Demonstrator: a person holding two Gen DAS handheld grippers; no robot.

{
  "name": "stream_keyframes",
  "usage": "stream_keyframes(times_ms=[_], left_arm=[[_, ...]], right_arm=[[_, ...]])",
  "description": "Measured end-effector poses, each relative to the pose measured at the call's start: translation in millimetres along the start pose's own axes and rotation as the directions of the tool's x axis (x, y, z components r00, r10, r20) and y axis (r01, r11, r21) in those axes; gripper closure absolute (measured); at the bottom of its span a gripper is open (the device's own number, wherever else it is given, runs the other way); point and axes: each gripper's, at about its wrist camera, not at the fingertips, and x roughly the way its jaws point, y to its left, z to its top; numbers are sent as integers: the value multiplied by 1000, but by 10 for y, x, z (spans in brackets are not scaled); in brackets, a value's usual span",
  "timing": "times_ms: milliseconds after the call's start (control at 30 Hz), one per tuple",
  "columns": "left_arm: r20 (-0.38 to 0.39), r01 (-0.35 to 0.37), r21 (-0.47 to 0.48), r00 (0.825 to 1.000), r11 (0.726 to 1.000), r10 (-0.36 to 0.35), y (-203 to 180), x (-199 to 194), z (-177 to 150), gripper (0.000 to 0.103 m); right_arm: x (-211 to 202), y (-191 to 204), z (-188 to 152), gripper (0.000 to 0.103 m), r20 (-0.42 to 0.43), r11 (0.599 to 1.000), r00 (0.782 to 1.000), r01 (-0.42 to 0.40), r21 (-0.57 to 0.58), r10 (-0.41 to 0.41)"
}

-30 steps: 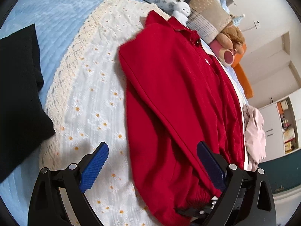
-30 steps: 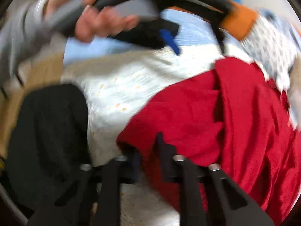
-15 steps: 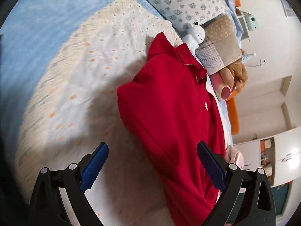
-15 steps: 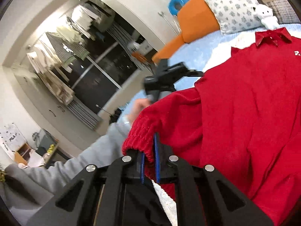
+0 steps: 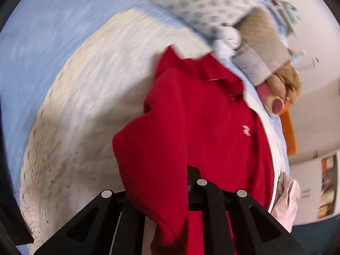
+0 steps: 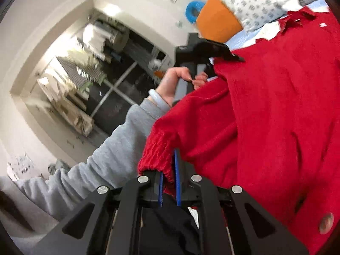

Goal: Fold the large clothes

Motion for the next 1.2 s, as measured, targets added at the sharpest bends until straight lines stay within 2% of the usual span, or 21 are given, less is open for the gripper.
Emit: stream_keyframes(times_ms=[67, 133, 200, 333, 433, 533, 567, 667, 733, 767, 800, 833, 867, 933, 967, 1033, 1100, 1200], left_arm=[[3, -11, 74, 1000, 997, 10, -415, -27, 55, 89], [10, -68, 159, 998, 985, 67, -822, 6, 71, 89], [17, -142, 248, 990, 958, 142, -1264, 138, 40, 89], [-11, -248, 426, 960, 870, 279, -1999, 712, -214, 88], [-26, -284, 494, 940, 822, 340, -2185, 1081, -447, 87], [-3, -358, 560, 901, 747, 434, -2175, 1482, -681, 82], [-4, -364, 564, 896, 741, 444, -2127, 1551, -726, 78], [45, -383, 564, 899, 732, 435, -2035, 1595, -834, 75], [71, -394, 571, 898, 720, 435, -2060, 1580, -867, 72], [71, -394, 574, 898, 718, 435, -2055, 1559, -879, 62], [51, -369, 575, 907, 730, 418, -2059, 1536, -881, 49], [9, -316, 573, 925, 756, 379, -2050, 1492, -882, 16], [-22, -262, 562, 943, 784, 331, -2042, 1388, -879, 10], [-3, -240, 565, 956, 790, 293, -2085, 1120, -950, 10], [3, -226, 566, 962, 793, 273, -2086, 992, -974, 10], [-9, -150, 552, 982, 820, 186, -2048, 590, -1064, 10], [-22, -104, 545, 990, 832, 138, -1949, 290, -1219, 10], [-37, -42, 552, 996, 833, 75, -1695, -113, -1620, 10]], right_arm=[[-140, -2, -34, 94, 54, 1000, 999, 1, 14, -2], [-288, -22, -85, 94, 108, 999, 994, 0, 41, -4], [-408, -88, -173, 94, 153, 996, 988, -4, 90, -9], [-502, -258, -328, 94, 193, 983, 981, -33, 182, -3], [-547, -370, -422, 94, 206, 974, 979, -31, 224, -16], [-619, -461, -498, 94, 200, 969, 978, 14, 246, -65], [-639, -481, -523, 94, 199, 967, 977, 27, 252, -79], [-696, -555, -613, 92, 183, 962, 972, 95, 258, -145], [-697, -536, -664, 91, 139, 959, 972, 155, 236, -192], [-695, -506, -687, 89, 124, 955, 966, 198, 222, -229], [-710, -449, -707, 86, 97, 953, 963, 229, 199, -252], [-765, -397, -713, 75, 84, 953, 959, 253, 170, -269], [-820, -317, -721, 60, 84, 950, 952, 280, 137, -293], [-966, -90, -706, 44, 110, 941, 935, 333, 66, -338], [-1055, 32, -673, 43, 132, 940, 930, 341, 30, -342], [-1177, 190, -566, 43, 162, 938, 926, 347, -12, -340], [-1269, 294, -429, 43, 199, 936, 922, 348, -47, -333], [-1342, 338, -110, 44, 262, 909, 890, 408, -90, -373]])
